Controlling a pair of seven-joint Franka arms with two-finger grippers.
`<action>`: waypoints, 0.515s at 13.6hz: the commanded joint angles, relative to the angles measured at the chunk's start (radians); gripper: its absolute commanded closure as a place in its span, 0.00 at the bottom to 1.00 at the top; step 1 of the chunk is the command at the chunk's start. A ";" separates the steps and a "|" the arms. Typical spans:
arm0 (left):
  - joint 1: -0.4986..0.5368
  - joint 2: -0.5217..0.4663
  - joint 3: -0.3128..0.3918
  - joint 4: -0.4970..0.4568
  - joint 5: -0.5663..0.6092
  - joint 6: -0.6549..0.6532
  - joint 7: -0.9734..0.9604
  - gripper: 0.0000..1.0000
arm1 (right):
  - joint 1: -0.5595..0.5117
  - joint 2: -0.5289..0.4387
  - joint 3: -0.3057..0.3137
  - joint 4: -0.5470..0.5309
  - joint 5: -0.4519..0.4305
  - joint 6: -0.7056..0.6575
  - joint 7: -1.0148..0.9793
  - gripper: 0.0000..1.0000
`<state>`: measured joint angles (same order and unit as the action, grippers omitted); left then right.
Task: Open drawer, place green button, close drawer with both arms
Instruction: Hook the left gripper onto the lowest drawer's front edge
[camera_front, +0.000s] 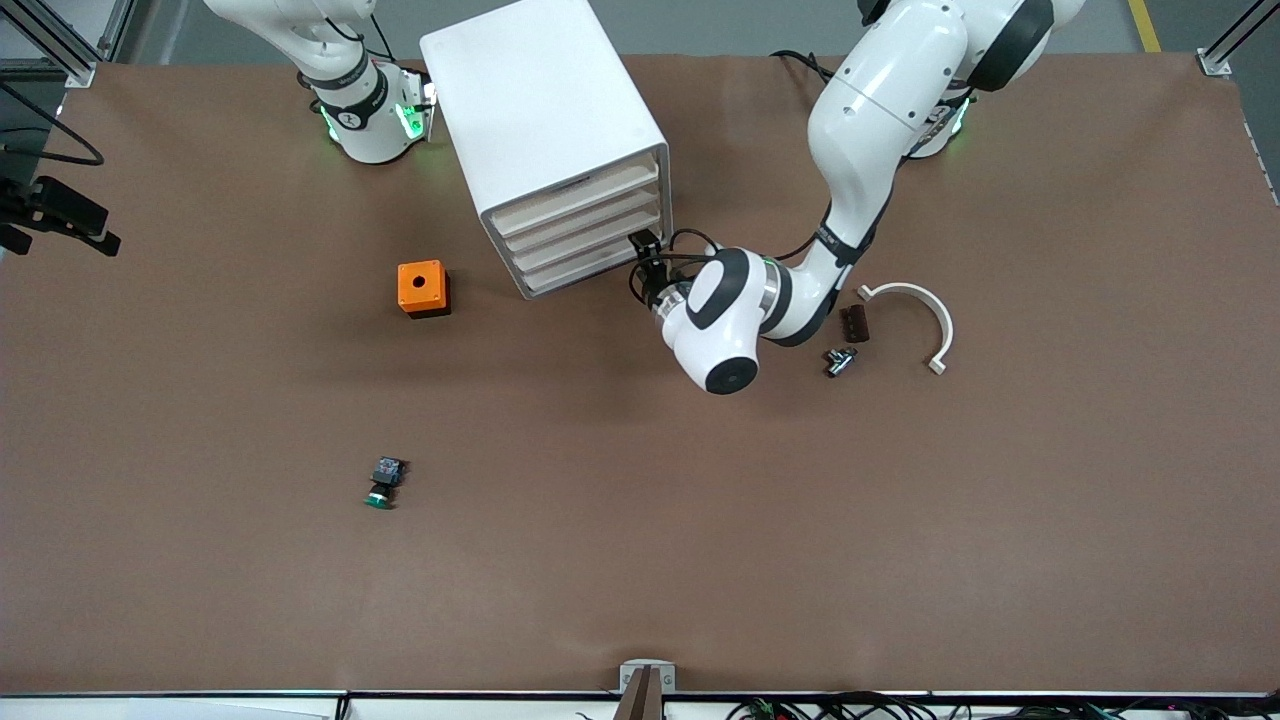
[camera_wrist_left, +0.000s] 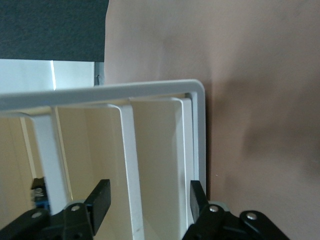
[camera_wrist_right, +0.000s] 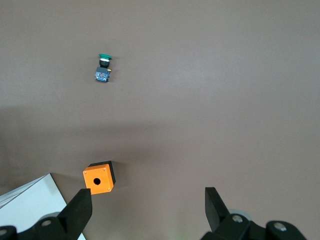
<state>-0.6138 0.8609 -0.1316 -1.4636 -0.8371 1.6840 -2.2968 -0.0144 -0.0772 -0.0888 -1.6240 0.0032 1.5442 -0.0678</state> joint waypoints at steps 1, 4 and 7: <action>-0.015 0.035 0.007 0.023 -0.084 0.005 -0.004 0.39 | -0.010 -0.027 0.009 -0.027 -0.008 0.001 -0.001 0.00; -0.041 0.041 0.007 0.023 -0.141 0.005 -0.006 0.40 | -0.012 -0.027 0.008 -0.027 -0.008 0.001 -0.003 0.00; -0.064 0.049 0.007 0.023 -0.143 0.038 -0.004 0.59 | -0.012 -0.026 0.008 -0.027 -0.006 0.001 -0.003 0.00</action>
<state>-0.6545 0.8948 -0.1317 -1.4605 -0.9598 1.6996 -2.2967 -0.0144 -0.0772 -0.0892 -1.6241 0.0032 1.5439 -0.0677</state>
